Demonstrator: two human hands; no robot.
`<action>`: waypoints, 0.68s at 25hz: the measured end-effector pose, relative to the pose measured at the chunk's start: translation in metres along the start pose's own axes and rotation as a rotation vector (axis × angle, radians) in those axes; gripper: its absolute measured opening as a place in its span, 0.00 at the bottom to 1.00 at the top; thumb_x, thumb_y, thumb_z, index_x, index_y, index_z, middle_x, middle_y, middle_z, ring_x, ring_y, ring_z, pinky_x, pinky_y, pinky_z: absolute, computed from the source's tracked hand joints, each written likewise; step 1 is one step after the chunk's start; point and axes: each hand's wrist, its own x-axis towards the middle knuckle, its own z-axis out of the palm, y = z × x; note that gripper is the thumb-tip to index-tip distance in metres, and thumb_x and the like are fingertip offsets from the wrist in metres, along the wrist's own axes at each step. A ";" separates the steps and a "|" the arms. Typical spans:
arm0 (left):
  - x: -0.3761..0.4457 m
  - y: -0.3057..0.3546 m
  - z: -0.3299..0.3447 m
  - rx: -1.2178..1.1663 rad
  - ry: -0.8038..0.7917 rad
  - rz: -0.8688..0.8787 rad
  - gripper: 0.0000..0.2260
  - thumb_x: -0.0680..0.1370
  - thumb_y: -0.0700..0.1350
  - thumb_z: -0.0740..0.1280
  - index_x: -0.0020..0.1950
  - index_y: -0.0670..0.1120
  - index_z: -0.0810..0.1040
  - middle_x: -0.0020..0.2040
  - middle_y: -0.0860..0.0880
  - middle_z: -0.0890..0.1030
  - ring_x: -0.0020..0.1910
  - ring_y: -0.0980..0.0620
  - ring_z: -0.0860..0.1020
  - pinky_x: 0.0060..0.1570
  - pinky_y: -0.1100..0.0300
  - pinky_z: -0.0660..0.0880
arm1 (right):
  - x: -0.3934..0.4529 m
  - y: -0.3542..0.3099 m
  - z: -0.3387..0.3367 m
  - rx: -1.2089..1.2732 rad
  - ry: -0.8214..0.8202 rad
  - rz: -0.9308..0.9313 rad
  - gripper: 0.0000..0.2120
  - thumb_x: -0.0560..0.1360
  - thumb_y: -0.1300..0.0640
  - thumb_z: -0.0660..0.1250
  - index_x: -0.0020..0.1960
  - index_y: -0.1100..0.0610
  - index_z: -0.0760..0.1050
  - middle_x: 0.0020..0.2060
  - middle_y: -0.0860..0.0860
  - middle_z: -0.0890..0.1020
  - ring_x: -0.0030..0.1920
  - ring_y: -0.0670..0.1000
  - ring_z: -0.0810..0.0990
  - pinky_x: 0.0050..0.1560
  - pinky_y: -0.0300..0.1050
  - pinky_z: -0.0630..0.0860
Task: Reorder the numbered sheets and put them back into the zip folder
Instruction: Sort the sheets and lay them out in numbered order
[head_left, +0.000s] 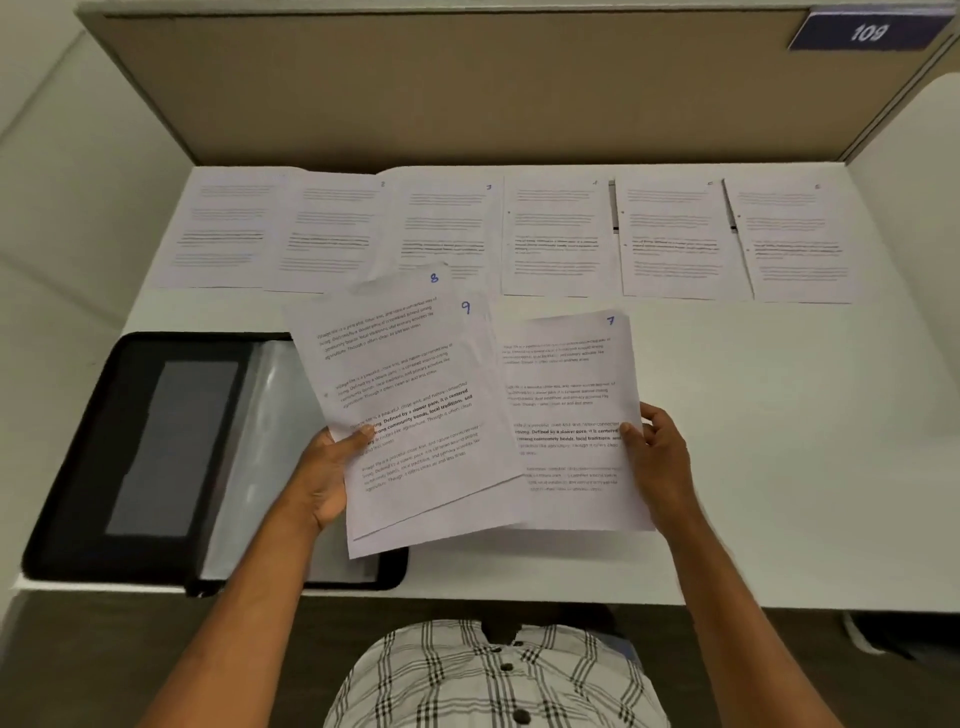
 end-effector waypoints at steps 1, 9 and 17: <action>0.002 0.004 -0.011 0.000 0.011 0.002 0.12 0.82 0.36 0.64 0.62 0.44 0.81 0.58 0.43 0.85 0.54 0.46 0.85 0.54 0.48 0.82 | -0.002 0.006 0.007 -0.045 0.006 0.001 0.15 0.85 0.55 0.65 0.71 0.49 0.73 0.58 0.53 0.85 0.52 0.53 0.85 0.51 0.51 0.82; 0.017 0.020 -0.064 0.014 0.029 -0.002 0.15 0.81 0.36 0.65 0.67 0.45 0.79 0.61 0.43 0.84 0.59 0.42 0.83 0.56 0.44 0.81 | -0.035 0.046 0.068 -0.633 0.209 -0.283 0.29 0.82 0.52 0.68 0.80 0.56 0.63 0.77 0.59 0.67 0.76 0.62 0.66 0.75 0.63 0.67; 0.020 0.021 -0.082 0.017 0.024 -0.002 0.14 0.81 0.36 0.65 0.66 0.46 0.79 0.59 0.45 0.85 0.57 0.44 0.84 0.52 0.48 0.83 | -0.057 0.072 0.124 -0.916 -0.062 -0.408 0.40 0.81 0.31 0.53 0.86 0.51 0.52 0.85 0.56 0.49 0.85 0.61 0.46 0.83 0.63 0.50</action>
